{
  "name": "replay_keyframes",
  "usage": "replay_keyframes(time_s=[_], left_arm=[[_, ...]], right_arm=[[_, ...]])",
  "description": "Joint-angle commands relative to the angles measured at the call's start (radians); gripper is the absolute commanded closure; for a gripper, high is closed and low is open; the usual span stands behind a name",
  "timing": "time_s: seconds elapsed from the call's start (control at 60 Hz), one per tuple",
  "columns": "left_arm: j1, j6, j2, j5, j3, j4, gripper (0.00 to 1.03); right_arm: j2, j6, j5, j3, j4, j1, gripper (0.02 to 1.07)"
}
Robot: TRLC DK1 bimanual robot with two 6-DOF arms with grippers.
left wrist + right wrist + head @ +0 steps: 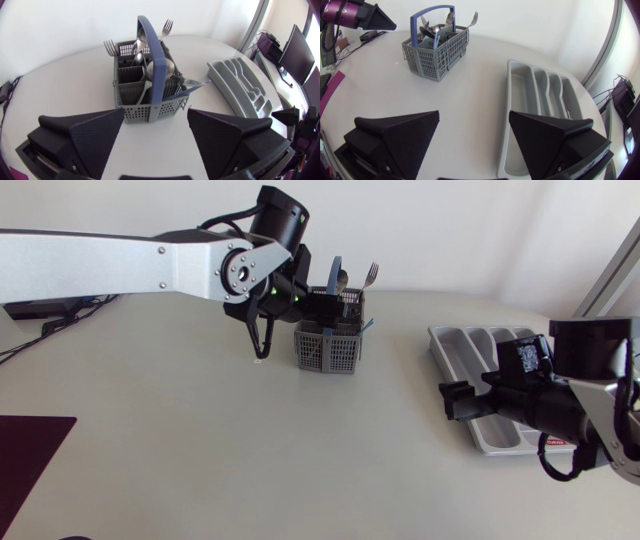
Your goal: Sort the cutlery from the basket into the organizer compartments.
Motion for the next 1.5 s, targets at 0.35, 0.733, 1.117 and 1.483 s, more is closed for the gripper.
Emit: replay_keyframes(time_s=[0.35, 0.733, 1.117, 1.483], left_arm=[[-0.010, -0.020, 0.233, -0.109, 0.231, 0.106, 0.46], [-0.036, -0.004, 0.212, -0.145, 0.149, 0.215, 0.86], [-0.061, 0.004, 0.216, -0.229, 0.178, 0.135, 0.89], [-0.030, 0.012, 0.000, -0.140, -0.077, 0.132, 0.93]], right_arm=[[0.244, -0.016, -0.008, 0.106, 0.076, 0.033, 0.07], [0.260, -0.027, 0.003, 0.101, 0.090, 0.064, 0.07], [0.244, -0.029, 0.016, 0.082, 0.089, 0.096, 0.07], [0.219, -0.032, 0.029, 0.074, 0.086, 0.099, 0.07]])
